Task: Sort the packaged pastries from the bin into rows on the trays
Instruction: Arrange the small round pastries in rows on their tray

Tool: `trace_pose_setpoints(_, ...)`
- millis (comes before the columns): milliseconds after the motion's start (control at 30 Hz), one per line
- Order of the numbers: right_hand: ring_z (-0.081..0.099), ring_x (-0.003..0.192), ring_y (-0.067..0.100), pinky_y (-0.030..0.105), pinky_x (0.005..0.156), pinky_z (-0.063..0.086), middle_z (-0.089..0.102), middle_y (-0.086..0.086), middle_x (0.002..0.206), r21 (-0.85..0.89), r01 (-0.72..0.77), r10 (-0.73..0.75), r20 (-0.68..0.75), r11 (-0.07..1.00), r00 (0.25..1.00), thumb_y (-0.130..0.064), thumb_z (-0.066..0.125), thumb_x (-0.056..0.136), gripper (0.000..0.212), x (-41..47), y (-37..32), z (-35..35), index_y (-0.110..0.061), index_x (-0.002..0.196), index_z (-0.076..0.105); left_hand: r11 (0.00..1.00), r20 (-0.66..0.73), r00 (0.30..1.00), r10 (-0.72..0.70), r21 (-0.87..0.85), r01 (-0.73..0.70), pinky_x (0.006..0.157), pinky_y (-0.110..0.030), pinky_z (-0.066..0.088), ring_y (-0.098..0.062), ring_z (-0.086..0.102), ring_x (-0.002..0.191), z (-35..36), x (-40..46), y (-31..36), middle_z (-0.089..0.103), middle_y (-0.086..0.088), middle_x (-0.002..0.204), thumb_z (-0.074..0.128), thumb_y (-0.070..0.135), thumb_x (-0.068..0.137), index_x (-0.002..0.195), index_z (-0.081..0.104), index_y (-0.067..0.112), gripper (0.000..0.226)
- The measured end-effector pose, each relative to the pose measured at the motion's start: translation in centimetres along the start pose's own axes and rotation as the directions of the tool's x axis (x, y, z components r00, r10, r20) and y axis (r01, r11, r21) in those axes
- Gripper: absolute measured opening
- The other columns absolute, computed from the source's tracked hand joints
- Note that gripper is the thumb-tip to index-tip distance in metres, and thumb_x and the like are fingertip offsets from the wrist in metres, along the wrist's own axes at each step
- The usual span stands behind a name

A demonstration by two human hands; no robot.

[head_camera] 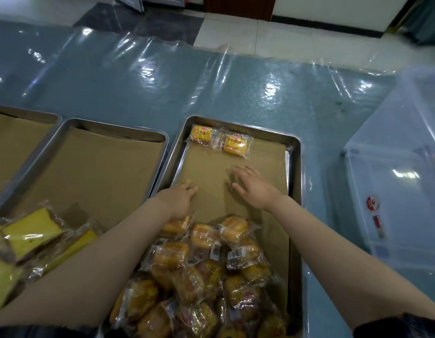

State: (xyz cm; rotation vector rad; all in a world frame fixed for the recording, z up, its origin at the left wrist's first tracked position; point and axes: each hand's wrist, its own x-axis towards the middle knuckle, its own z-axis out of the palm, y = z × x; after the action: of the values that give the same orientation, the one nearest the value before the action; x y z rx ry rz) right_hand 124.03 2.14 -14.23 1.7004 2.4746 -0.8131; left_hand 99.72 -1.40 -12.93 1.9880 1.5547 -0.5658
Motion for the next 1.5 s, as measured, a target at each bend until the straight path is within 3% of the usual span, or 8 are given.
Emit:
trace_pose_setpoints(100, 0.021, 0.147, 0.019, 0.036, 0.118, 0.017, 0.032, -0.003, 0.157, 0.106, 0.024, -0.022, -0.015, 0.994, 1.000, -0.026, 0.040, 0.104, 0.047, -3.0, -0.8, 0.0, -0.026, 0.150, 0.033, 0.998, 0.011, 1.000, 0.013, -0.067, -0.012, 0.119, -0.040, 0.015, -0.027, 0.007, 0.149, 0.0, -0.6, -0.2, -0.003, -0.004, 0.164, 0.042, 0.031, 0.100, 0.156, 0.009, 0.023, 0.066)
trace_pose_setpoints(300, 0.043, 0.131, 0.010, 0.016, 0.098, 0.035, 0.047, -0.007, 0.144, 0.222, -0.020, 0.019, 0.006, 0.975, 1.000, 0.003, 0.050, 0.091, 0.049, -7.7, -0.3, 0.5, -0.028, 0.128, 0.055, 0.966, -0.034, 0.986, 0.162, -0.199, -0.166, 0.108, -0.037, 0.037, -0.021, 0.042, 0.133, 0.3, -2.6, 3.1, 0.034, -0.001, 0.154, 0.046, 0.036, 0.099, 0.149, 0.034, 0.024, 0.052)
trace_pose_setpoints(633, 0.045, 0.125, -0.001, 0.020, 0.102, 0.033, 0.052, -0.026, 0.130, 0.489, -0.080, 0.014, 0.136, 0.869, 0.991, -0.014, 0.061, 0.092, 0.046, -11.7, 0.2, 2.1, -0.042, 0.129, 0.057, 0.903, -0.140, 0.924, 0.355, -0.203, -0.378, 0.110, -0.032, 0.034, -0.011, 0.040, 0.131, 3.6, -5.6, 5.9, 0.041, 0.009, 0.147, 0.063, 0.030, 0.088, 0.148, 0.035, 0.032, 0.066)
trace_pose_setpoints(800, 0.064, 0.100, 0.006, 0.026, 0.087, 0.054, 0.064, -0.021, 0.113, 0.544, -0.099, 0.060, 0.089, 0.833, 0.994, -0.023, 0.062, 0.094, 0.037, -12.3, -0.4, 2.5, -0.047, 0.121, 0.056, 0.873, -0.292, 0.918, 0.269, -0.328, -0.361, 0.101, -0.028, 0.042, -0.005, 0.049, 0.115, 4.0, -5.6, 5.9, 0.045, 0.013, 0.132, 0.066, 0.040, 0.088, 0.138, 0.049, 0.031, 0.054)
trace_pose_setpoints(1033, 0.065, 0.091, 0.003, 0.032, 0.086, 0.056, 0.071, -0.013, 0.095, 0.602, -0.115, 0.216, -0.098, 0.790, 0.971, -0.035, 0.052, 0.099, 0.023, -12.0, -1.4, 3.3, -0.030, 0.116, 0.067, 0.776, -0.423, 0.905, 0.051, -0.554, -0.303, 0.085, -0.023, 0.048, -0.005, 0.057, 0.108, 4.1, -5.3, 6.1, 0.059, 0.014, 0.119, 0.056, 0.040, 0.095, 0.128, 0.053, 0.027, 0.036)
trace_pose_setpoints(1200, 0.069, 0.091, 0.014, 0.033, 0.083, 0.058, 0.072, -0.001, 0.098, 0.767, -0.120, 0.248, -0.053, 0.630, 0.967, -0.038, 0.060, 0.094, 0.021, -11.8, -1.8, 3.6, -0.025, 0.109, 0.066, 0.718, -0.414, 0.910, -0.025, -0.640, -0.272, 0.082, -0.034, 0.057, -0.009, 0.064, 0.094, 3.9, -4.7, 5.9, 0.066, 0.007, 0.105, 0.050, 0.039, 0.098, 0.120, 0.059, 0.021, 0.029)
trace_pose_setpoints(1400, 0.067, 0.077, 0.001, 0.016, 0.066, 0.052, 0.071, 0.000, 0.091, 0.808, -0.114, 0.317, -0.094, 0.579, 0.944, -0.025, 0.063, 0.094, 0.008, -11.8, -2.0, 3.4, -0.018, 0.093, 0.067, 0.656, -0.418, 0.903, -0.095, -0.709, -0.259, 0.078, -0.038, 0.057, -0.014, 0.065, 0.084, 3.6, -4.5, 5.8, 0.068, 0.002, 0.089, 0.046, 0.034, 0.101, 0.098, 0.065, 0.019, 0.024)
trace_pose_setpoints(1500, 0.069, 0.084, 0.015, 0.028, 0.076, 0.057, 0.072, 0.004, 0.089, 0.812, -0.153, 0.373, -0.085, 0.564, 0.924, -0.027, 0.064, 0.094, 0.014, -11.3, -2.0, 3.4, -0.020, 0.082, 0.065, 0.549, -0.372, 0.911, -0.180, -0.806, -0.221, 0.077, -0.035, 0.056, -0.017, 0.066, 0.086, 3.7, -4.2, 6.0, 0.070, -0.001, 0.093, 0.047, 0.033, 0.101, 0.099, 0.067, 0.019, 0.025)
